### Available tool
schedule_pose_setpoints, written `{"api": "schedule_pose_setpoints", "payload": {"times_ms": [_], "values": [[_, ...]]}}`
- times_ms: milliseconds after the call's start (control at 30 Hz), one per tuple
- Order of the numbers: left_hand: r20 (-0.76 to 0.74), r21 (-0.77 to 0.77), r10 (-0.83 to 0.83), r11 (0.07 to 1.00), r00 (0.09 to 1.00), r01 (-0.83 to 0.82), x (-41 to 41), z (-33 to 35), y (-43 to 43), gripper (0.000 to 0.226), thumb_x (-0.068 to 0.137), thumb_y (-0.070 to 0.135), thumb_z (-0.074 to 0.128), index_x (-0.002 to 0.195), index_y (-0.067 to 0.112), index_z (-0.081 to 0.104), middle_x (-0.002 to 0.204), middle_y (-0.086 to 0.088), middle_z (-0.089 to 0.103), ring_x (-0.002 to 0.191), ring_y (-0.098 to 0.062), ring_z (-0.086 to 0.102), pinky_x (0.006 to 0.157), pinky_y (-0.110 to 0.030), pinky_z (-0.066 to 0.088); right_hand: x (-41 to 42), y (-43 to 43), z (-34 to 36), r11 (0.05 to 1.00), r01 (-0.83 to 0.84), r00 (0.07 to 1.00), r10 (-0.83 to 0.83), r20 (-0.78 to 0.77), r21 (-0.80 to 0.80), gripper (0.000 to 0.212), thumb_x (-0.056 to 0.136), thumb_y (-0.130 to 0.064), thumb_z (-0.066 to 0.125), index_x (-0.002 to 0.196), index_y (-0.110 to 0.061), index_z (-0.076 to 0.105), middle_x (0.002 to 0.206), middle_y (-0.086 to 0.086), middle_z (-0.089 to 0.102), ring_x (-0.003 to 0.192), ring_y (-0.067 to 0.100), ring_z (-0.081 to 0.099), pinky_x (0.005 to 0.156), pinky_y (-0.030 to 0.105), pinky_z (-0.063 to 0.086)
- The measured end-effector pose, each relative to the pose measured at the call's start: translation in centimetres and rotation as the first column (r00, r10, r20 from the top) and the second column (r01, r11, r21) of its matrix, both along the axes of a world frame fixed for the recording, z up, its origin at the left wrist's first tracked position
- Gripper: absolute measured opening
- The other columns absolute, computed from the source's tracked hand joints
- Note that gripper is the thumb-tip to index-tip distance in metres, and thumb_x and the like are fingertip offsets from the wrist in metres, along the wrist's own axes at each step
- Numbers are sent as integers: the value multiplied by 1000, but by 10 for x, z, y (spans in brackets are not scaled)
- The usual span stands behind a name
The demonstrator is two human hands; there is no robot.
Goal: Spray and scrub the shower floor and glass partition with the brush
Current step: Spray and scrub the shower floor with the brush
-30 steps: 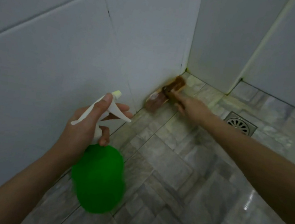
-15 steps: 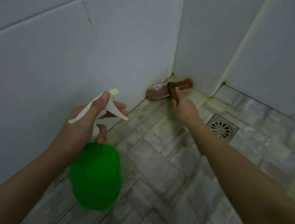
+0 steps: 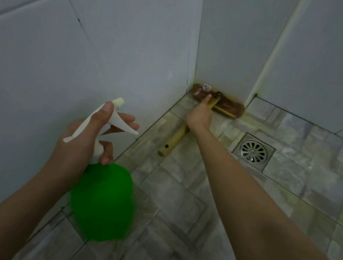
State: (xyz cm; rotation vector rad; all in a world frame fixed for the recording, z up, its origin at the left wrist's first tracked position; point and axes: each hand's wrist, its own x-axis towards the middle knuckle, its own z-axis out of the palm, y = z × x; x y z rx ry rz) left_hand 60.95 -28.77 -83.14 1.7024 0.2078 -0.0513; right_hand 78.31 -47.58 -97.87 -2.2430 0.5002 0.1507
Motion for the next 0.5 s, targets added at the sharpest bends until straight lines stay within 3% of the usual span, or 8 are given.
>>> {"api": "schedule_pose_setpoints", "payload": {"times_ms": [100,233,367,433,500], "values": [[13,-14,6,1000,1000,-6,1,-1,1,91,58,90,62,108,15,74,114,-3,76,36,-12,41,45,-25,42,4,0,6,995,-93,995,93,-24,-24,74,95,-3,40,154,-16,-2,125,18,56,108,33,55,83,39,46],[1,-25,3,1000,1000,-3,-3,0,3,94,57,90,63,111,14,73,113,-2,77,36,-12,41,46,-26,41,-33,-57,-3,983,-177,984,176,-22,-45,66,96,-6,39,154,-25,15,100,6,55,82,25,53,68,33,40],[-17,-55,1,998,1000,-2,-14,6,10,75,65,86,60,100,22,78,113,-3,77,36,-14,40,48,-25,43,-61,-127,-6,975,-153,986,161,37,-163,63,97,-8,41,153,-26,20,99,18,63,70,27,51,59,32,38],[-37,-66,14,998,999,-16,-17,8,13,58,74,75,54,91,26,80,110,-4,77,35,-14,39,46,-23,42,-63,-139,1,922,-328,942,335,-1,-206,60,100,-14,40,153,-30,16,105,23,65,73,29,55,66,32,43],[-54,-50,17,999,998,-20,-19,8,11,49,83,68,52,88,29,81,109,-4,78,35,-14,38,44,-23,41,-62,-126,10,790,-550,829,557,-55,-271,63,101,-19,40,154,-32,9,118,24,61,89,34,60,75,33,44]]}}
